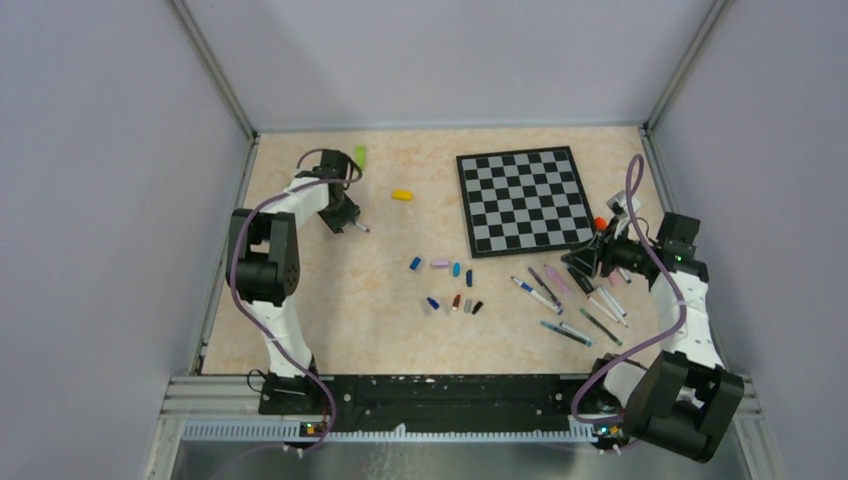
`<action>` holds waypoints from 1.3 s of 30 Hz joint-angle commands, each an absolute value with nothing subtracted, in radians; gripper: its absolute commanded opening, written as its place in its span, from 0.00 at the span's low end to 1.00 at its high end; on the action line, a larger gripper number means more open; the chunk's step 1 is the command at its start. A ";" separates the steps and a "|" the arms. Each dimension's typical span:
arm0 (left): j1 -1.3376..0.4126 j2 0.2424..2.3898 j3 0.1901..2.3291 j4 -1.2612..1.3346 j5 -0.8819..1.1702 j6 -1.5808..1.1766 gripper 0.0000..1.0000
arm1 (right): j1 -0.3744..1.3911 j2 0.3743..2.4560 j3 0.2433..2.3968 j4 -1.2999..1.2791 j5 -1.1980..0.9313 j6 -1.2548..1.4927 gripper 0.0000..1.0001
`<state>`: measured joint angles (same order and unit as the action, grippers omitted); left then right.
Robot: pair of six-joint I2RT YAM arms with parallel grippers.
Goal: Open the pen caps
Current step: Pick up the pen from the center of the board.
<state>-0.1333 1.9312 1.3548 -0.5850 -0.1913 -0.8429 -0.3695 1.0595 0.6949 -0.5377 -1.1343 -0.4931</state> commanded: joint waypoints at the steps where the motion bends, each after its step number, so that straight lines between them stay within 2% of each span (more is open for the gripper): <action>1: -0.128 1.961 1.429 -0.616 -0.223 -0.838 0.43 | -0.372 1.070 0.718 -0.510 -1.141 -0.502 0.44; 12: -0.123 1.949 1.449 -0.579 -0.154 -0.801 0.40 | -0.373 1.076 0.721 -0.515 -1.137 -0.509 0.44; 24: -0.097 1.987 1.478 -0.534 -0.058 -0.824 0.41 | -0.372 1.083 0.723 -0.524 -1.136 -0.520 0.44; 31: -0.095 2.034 1.530 -0.603 -0.074 -0.848 0.33 | -0.373 1.086 0.725 -0.528 -1.135 -0.526 0.44; 39: -0.095 2.047 1.541 -0.628 -0.088 -0.833 0.31 | -0.373 1.090 0.729 -0.534 -1.136 -0.529 0.44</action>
